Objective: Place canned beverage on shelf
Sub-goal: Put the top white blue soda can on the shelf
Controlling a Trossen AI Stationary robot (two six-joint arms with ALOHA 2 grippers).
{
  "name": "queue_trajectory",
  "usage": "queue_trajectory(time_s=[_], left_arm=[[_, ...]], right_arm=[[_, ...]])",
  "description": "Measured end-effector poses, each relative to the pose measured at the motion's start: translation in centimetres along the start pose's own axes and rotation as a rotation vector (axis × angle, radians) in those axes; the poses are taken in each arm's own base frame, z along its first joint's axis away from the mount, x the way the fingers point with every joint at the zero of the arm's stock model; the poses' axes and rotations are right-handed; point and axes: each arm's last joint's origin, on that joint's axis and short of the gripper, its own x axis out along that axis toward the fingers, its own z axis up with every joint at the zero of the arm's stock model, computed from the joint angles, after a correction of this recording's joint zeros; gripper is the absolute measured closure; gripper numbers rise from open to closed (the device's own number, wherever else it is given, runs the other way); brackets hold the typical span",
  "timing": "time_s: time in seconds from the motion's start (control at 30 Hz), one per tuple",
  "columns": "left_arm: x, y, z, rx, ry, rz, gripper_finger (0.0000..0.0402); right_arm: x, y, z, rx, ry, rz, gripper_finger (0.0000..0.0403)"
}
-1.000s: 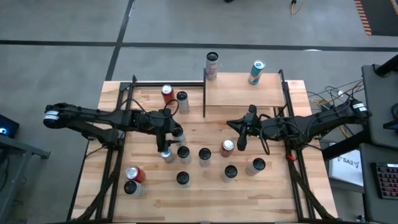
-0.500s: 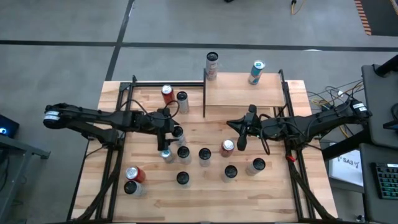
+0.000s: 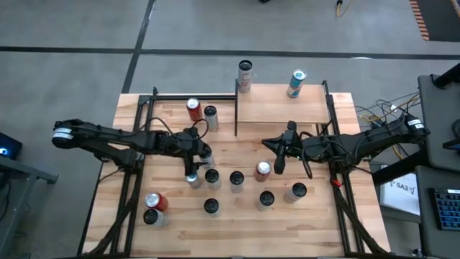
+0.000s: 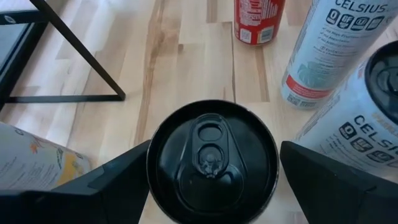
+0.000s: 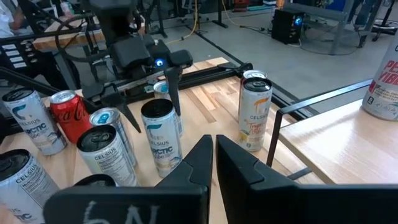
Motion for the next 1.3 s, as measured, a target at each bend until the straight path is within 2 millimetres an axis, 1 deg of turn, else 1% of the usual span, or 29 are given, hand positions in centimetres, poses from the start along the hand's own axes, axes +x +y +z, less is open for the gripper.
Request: queue_trajectory(time_s=[0.13, 0.27, 0.5, 0.57, 0.73, 0.9, 1.0, 1.17, 1.3], left_arm=[[0.2, 0.0, 0.1, -0.007, -0.002, 0.001, 0.0106], [-0.1, 0.0, 0.2, -0.007, -0.010, 0.001, 0.0157], [-1.7, 0.3, 0.7, 0.001, -0.051, 0.004, 0.0161], [-2.6, 0.4, 1.2, 0.020, -0.064, 0.005, 0.0161], [-5.8, 0.9, 4.0, 0.095, -0.128, 0.015, 0.0161], [-9.5, 1.4, 7.0, 0.196, -0.231, -0.017, 0.0161], [-11.3, 1.6, 8.4, 0.242, -0.285, -0.047, 0.0161], [-13.3, 1.8, 10.2, 0.278, -0.354, -0.073, 0.0161], [-13.8, 1.9, 10.9, 0.281, -0.374, -0.067, 0.0161]], right_arm=[[0.0, 0.0, 0.0, 0.001, -0.001, 0.000, 0.0391], [0.0, 0.0, 0.0, 0.000, -0.001, 0.000, 0.0391], [0.0, 0.0, 0.1, 0.006, -0.010, 0.002, 0.0391], [0.0, 0.1, 0.3, 0.016, -0.026, 0.005, 0.0391], [0.2, 0.3, 0.7, 0.029, -0.069, 0.016, 0.0391], [1.3, 0.9, 0.5, 0.001, -0.103, 0.021, 0.0391], [2.0, 1.2, 0.5, -0.018, -0.133, 0.031, 0.0391], [3.1, 1.4, 0.5, -0.035, -0.175, 0.081, 0.0391], [4.2, 1.1, 0.5, -0.039, -0.188, 0.117, 0.0391]])
